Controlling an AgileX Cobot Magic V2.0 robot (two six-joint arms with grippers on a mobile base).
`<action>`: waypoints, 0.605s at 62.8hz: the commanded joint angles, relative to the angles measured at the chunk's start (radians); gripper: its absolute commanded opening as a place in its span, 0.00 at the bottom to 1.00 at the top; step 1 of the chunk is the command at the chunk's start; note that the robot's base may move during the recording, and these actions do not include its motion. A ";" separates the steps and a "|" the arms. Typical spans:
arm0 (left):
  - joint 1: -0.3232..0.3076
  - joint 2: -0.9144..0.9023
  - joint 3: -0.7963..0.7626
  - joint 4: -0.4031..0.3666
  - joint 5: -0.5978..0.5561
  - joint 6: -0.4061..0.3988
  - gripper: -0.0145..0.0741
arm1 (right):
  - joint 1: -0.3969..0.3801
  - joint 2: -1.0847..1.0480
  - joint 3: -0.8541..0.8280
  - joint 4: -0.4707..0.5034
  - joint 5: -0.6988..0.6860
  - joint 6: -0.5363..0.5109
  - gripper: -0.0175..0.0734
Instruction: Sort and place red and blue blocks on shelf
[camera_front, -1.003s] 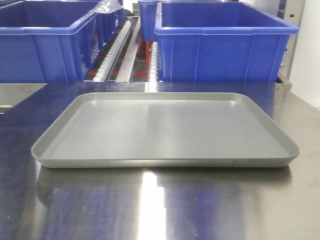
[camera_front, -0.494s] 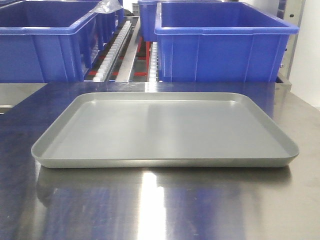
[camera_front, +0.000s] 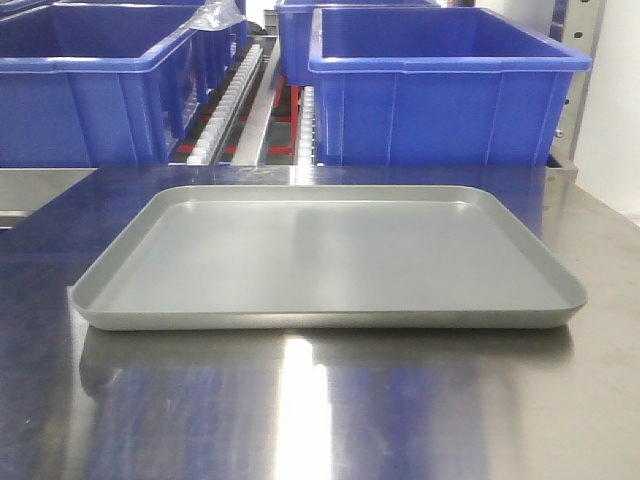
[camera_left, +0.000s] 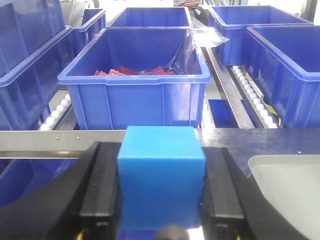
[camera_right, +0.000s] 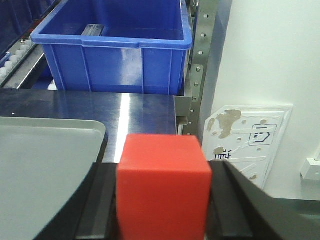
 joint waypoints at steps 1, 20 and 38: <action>-0.001 0.008 -0.036 -0.004 -0.085 -0.001 0.30 | -0.007 0.007 -0.026 -0.006 -0.084 -0.002 0.25; -0.001 0.008 -0.036 -0.004 -0.085 -0.001 0.30 | -0.007 0.007 -0.026 -0.006 -0.084 -0.002 0.25; -0.001 0.008 -0.036 -0.004 -0.085 -0.001 0.30 | -0.007 0.007 -0.026 -0.006 -0.084 -0.002 0.25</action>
